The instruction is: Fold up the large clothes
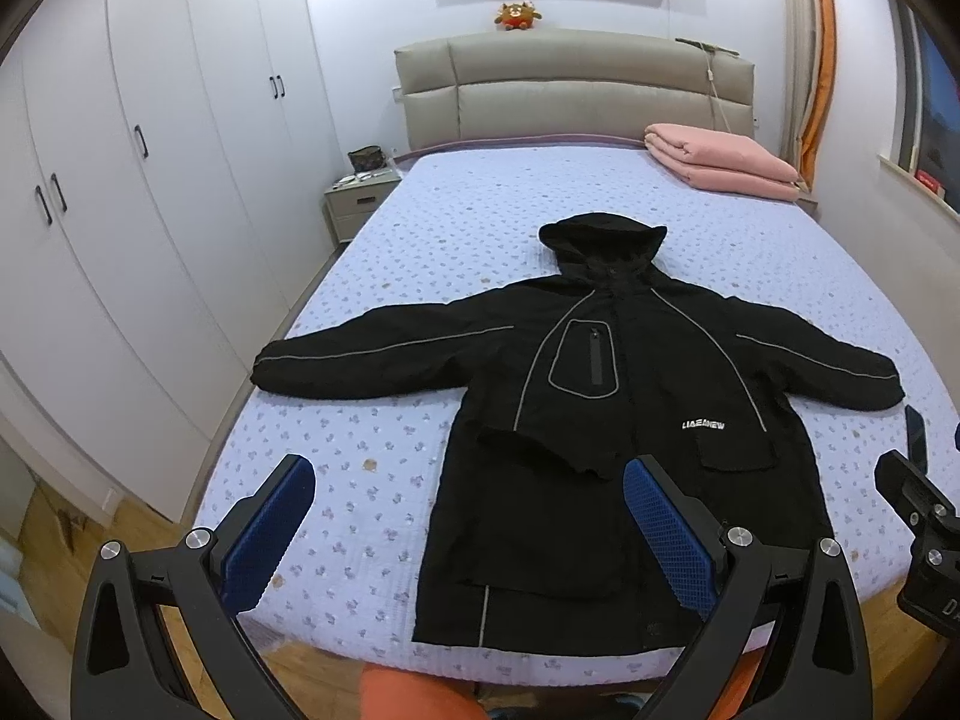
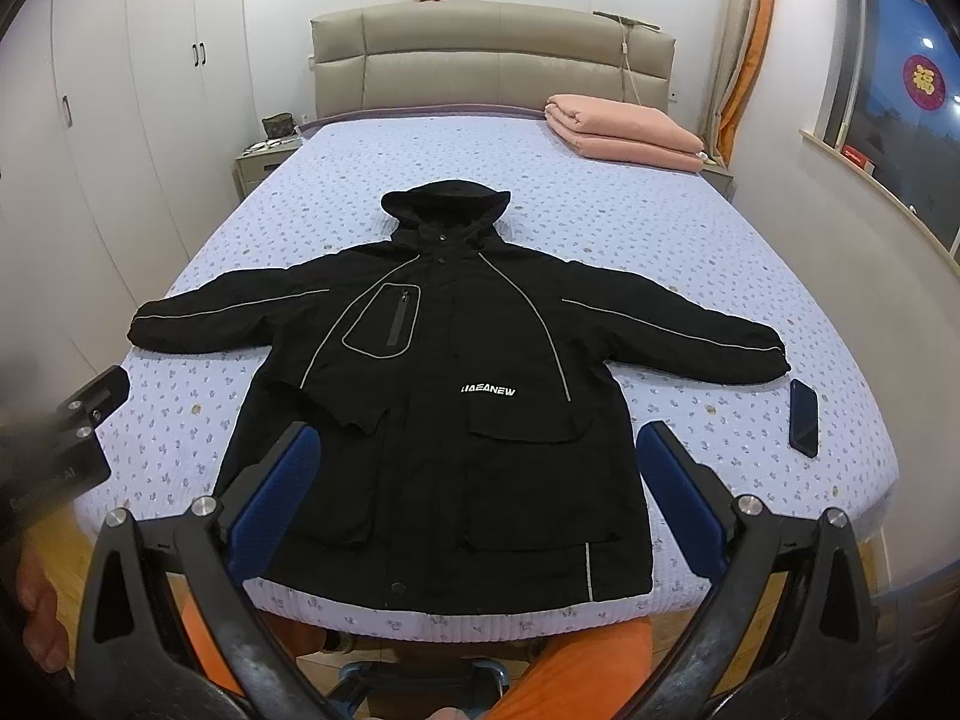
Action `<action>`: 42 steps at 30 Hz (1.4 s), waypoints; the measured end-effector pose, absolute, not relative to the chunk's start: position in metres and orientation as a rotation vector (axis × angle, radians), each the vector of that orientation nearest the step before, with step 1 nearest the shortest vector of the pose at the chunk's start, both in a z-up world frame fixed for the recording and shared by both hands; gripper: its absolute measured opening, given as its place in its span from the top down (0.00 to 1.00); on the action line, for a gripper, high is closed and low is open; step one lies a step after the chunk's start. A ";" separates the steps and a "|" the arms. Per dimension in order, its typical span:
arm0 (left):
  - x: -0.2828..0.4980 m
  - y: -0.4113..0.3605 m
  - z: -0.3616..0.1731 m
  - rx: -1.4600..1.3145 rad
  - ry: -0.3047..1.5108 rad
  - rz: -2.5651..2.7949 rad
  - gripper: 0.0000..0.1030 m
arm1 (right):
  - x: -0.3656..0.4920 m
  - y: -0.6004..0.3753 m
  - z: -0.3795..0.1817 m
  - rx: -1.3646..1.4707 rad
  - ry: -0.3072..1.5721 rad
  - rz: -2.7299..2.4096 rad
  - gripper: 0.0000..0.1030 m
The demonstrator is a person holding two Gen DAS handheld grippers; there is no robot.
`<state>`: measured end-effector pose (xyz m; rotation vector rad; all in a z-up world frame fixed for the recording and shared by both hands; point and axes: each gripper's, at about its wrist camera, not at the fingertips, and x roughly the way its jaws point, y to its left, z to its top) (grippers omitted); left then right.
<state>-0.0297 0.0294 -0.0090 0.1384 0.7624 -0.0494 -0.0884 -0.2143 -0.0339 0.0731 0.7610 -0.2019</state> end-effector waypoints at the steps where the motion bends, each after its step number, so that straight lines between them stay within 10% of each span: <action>1: -0.030 0.028 -0.009 0.140 0.762 -0.053 0.00 | -0.089 -0.214 -0.034 0.073 0.762 -0.203 0.00; 42: -0.040 0.019 -0.004 0.145 0.739 -0.088 0.00 | -0.102 -0.218 -0.027 0.082 0.736 -0.226 0.00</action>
